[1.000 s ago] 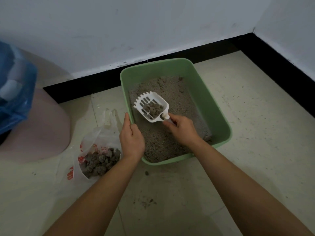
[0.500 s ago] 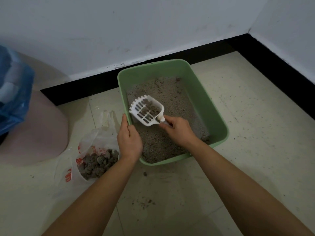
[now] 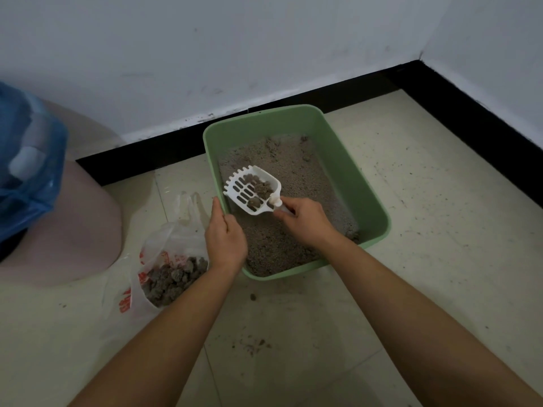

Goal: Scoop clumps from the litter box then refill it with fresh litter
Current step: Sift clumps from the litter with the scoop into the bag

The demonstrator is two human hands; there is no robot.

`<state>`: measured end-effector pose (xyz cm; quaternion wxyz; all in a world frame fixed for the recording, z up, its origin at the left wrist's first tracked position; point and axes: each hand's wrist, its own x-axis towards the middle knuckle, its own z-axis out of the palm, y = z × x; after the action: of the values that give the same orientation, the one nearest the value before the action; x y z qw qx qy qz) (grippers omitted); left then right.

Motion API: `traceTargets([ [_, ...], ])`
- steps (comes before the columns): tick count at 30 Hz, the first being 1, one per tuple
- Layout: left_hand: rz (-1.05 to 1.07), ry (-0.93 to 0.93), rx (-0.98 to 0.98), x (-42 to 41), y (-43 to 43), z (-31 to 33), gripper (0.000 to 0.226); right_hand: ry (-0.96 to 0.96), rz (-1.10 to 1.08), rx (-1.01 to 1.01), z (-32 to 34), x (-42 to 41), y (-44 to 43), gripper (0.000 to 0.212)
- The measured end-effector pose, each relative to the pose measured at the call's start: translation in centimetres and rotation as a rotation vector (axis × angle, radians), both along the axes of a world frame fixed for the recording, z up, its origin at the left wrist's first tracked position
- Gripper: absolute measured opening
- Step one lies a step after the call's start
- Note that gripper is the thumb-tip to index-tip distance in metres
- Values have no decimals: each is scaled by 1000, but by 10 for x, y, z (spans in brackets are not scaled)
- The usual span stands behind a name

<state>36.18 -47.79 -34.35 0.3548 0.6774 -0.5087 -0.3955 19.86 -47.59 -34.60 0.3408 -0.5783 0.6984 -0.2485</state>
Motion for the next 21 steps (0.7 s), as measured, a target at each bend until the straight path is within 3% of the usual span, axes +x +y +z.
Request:
traceTargets([
  [4, -108, 133, 50, 24, -15, 7, 40, 14, -14, -15, 6, 8, 5, 32],
  [6, -136, 86, 21, 45, -22, 16, 38, 8, -38, -40, 13, 12, 8, 30],
  [11, -144, -419, -135, 116, -34, 27, 48, -19, -67, -172, 42, 31, 10, 30],
  [16, -337, -789, 230, 178, -32, 22, 77, -7, 75, -230, 60, 77, 20, 30],
  [18, -347, -791, 311, 194, -26, 17, 79, 150, 184, -251, 61, 97, 27, 29],
  [21, -237, -708, 314, 209, -18, 9, 67, 663, 454, -322, 57, 123, 39, 26],
])
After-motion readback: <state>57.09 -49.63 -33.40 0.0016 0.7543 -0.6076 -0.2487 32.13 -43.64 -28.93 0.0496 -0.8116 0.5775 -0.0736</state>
